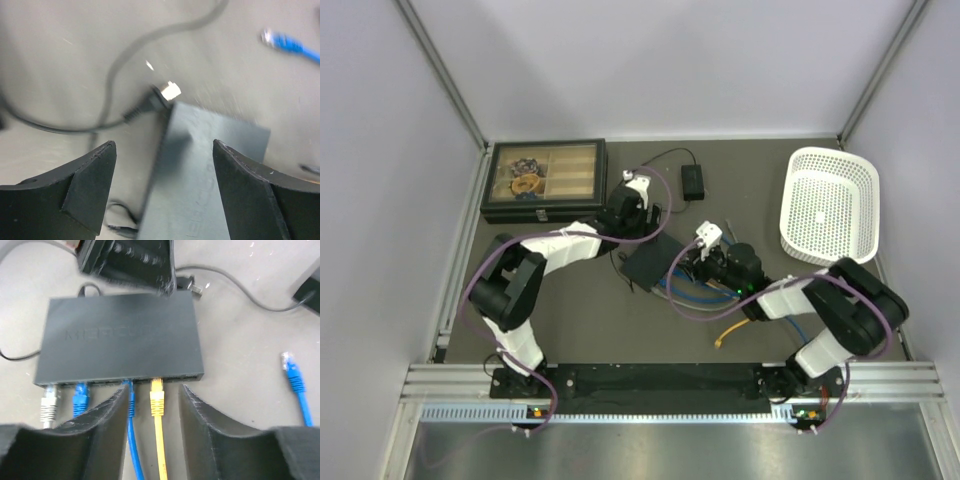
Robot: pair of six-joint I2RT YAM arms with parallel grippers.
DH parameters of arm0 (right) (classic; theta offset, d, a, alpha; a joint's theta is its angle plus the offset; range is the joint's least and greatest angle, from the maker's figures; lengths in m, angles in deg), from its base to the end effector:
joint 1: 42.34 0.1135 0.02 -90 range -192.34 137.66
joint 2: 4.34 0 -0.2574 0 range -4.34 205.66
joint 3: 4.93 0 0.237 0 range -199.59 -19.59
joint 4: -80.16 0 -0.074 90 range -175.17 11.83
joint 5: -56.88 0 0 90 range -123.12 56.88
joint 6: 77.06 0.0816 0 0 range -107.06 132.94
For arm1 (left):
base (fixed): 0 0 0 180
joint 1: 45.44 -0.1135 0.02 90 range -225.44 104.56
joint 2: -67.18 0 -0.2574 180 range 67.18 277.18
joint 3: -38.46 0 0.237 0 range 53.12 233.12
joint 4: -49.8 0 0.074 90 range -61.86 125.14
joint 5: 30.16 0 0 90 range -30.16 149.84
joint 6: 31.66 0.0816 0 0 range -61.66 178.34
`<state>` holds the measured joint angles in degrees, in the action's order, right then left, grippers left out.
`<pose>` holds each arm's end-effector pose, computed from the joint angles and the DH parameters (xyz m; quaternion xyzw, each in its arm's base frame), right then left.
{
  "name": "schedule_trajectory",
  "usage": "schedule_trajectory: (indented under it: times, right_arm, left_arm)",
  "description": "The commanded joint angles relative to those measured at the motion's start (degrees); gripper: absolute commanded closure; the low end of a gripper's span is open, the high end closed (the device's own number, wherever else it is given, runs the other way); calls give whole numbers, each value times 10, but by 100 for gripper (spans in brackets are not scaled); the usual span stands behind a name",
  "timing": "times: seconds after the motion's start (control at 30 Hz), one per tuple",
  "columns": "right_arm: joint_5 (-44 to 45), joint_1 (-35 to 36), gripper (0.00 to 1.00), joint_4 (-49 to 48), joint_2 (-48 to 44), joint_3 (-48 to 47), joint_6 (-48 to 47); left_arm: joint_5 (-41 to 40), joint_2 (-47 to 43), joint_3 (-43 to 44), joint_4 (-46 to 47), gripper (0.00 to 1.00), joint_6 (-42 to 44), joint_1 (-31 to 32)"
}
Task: Insert the plug into the switch port
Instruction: Reset both arms
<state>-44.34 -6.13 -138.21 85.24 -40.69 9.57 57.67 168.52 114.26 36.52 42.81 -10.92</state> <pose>0.2379 0.1939 0.1386 -0.3238 0.7251 0.2450 0.5562 0.3360 -0.2273 0.1662 0.1407 0.8907 -0.1672 0.3985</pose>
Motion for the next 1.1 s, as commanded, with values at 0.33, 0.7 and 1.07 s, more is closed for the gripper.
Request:
schedule_trajectory:
  times: [0.33,0.7,1.07]
  right_arm:
    - [238,-9,5,418,-407,-58,105]
    - [429,-10,1,791,-686,-152,170]
    - [503,-11,1,884,-861,-190,149]
  left_arm:
    - [-156,-286,-5,-54,1,-16,-13]
    - [-339,-630,-94,-207,1,-24,-12]
    - [-365,-821,-141,-256,1,23,-12]
